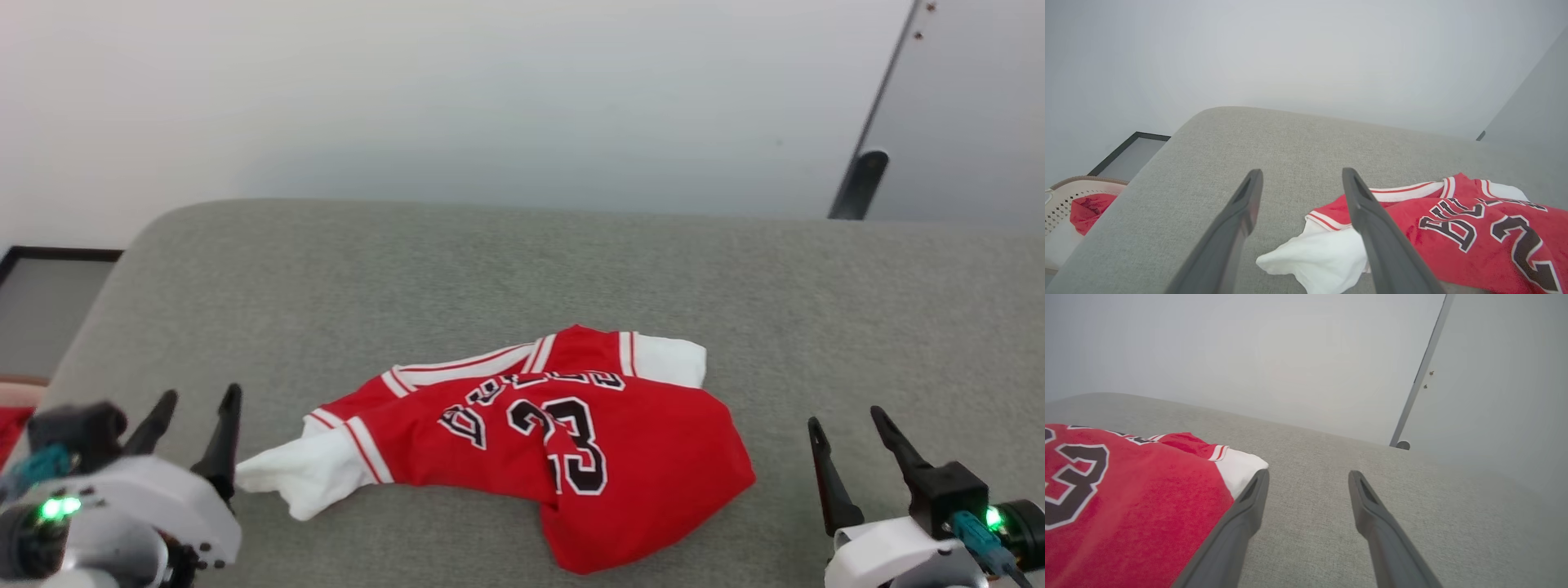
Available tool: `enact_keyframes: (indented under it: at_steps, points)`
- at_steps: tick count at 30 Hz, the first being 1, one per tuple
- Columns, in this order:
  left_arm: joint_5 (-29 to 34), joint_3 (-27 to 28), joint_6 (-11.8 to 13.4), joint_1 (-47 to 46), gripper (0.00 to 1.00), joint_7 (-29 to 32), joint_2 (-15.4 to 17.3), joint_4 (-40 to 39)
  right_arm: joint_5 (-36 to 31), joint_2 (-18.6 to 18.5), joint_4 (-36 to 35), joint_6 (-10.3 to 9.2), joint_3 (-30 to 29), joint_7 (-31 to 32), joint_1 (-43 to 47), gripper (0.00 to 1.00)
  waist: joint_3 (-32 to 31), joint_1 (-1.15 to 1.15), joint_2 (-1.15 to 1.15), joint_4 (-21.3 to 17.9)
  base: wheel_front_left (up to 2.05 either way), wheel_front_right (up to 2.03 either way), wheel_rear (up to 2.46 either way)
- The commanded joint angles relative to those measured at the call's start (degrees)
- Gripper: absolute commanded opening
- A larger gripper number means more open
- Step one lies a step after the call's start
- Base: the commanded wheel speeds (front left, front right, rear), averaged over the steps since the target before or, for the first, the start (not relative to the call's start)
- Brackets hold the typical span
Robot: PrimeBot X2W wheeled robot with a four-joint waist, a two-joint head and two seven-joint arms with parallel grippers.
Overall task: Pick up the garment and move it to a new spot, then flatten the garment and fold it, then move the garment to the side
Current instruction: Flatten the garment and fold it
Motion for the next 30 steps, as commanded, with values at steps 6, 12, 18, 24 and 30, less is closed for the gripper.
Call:
enact_keyframes:
  at_steps: [6, 12, 18, 24, 30]
  points:
    - [0.5, 1.9, 1.1, 5.5, 1.0, -10.8, -4.5, 2.7, 4.3, -4.1, 4.9, 0.0, 5.8, 3.8, -5.0, 1.0, -2.1, 0.0, 0.0, 4.1, 0.0, 0.0, 0.0]
    - [-0.7, 1.1, -0.2, 8.4, 1.0, -16.9, -9.1, 6.2, 9.8, -8.8, 8.2, 0.0, 11.1, 11.0, -10.0, 1.0, -2.7, 0.0, 0.0, 8.4, 0.0, 0.0, 0.0]
    - [1.3, -2.3, -1.7, 7.0, 1.0, -19.1, -10.9, 8.5, 15.3, -12.6, 12.4, -0.01, 13.7, 20.6, -15.6, 1.0, -1.7, 0.0, 0.0, 13.2, 0.0, 0.0, 0.0]
    - [2.7, -3.4, -2.3, 4.9, 1.0, -21.9, -13.2, 10.5, 18.7, -15.1, 17.2, -0.01, 14.3, 29.6, -20.8, 1.0, 0.9, 0.0, 0.0, 17.7, 0.0, 0.0, 0.0]
    - [6.6, -2.6, -2.9, 2.8, 1.0, -23.7, -15.0, 13.3, 21.1, -17.2, 22.6, -0.01, 15.5, 37.3, -24.8, 1.0, 2.9, 0.0, 0.0, 21.3, 0.0, 0.0, 0.0]
